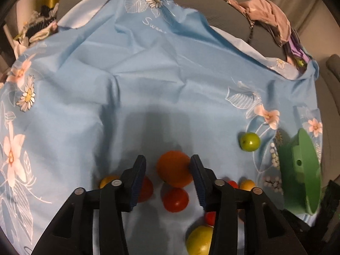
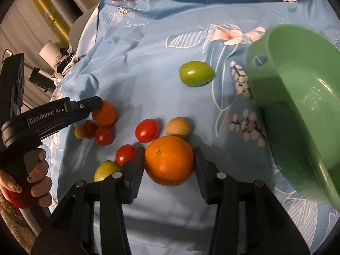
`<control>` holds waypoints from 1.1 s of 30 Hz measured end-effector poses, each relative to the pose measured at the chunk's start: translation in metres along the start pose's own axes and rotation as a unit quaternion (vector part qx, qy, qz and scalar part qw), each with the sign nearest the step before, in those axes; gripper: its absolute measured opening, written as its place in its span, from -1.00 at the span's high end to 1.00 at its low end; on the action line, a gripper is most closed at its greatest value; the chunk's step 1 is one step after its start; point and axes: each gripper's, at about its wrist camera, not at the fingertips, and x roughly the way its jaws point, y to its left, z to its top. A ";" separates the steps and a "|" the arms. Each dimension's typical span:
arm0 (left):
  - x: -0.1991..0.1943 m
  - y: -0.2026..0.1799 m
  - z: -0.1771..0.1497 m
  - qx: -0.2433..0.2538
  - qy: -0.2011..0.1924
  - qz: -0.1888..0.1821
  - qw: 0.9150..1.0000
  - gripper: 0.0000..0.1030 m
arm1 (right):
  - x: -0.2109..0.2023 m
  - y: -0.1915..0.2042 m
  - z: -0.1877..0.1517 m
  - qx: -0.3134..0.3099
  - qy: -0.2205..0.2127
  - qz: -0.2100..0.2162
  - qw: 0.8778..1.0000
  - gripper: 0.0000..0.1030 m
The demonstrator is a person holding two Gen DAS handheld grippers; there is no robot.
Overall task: Organize fruits
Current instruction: 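Close the left gripper on the orange while the right gripper closes on the large orange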
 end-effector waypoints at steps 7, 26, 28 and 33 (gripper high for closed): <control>-0.005 0.004 0.003 -0.024 -0.011 -0.002 1.000 0.09 | 0.000 0.004 -0.004 -0.008 0.000 0.005 1.000 0.11; -0.003 -0.021 -0.010 0.002 -0.042 0.012 0.999 0.74 | -0.016 0.010 -0.003 -0.018 -0.029 0.011 0.999 0.11; -0.019 -0.028 -0.012 0.010 -0.059 -0.002 0.998 0.77 | -0.025 0.012 -0.002 -0.021 -0.042 0.017 0.999 0.11; -0.033 -0.035 -0.013 0.019 -0.069 -0.025 0.997 0.77 | -0.035 0.008 -0.002 -0.015 -0.056 0.024 0.998 0.11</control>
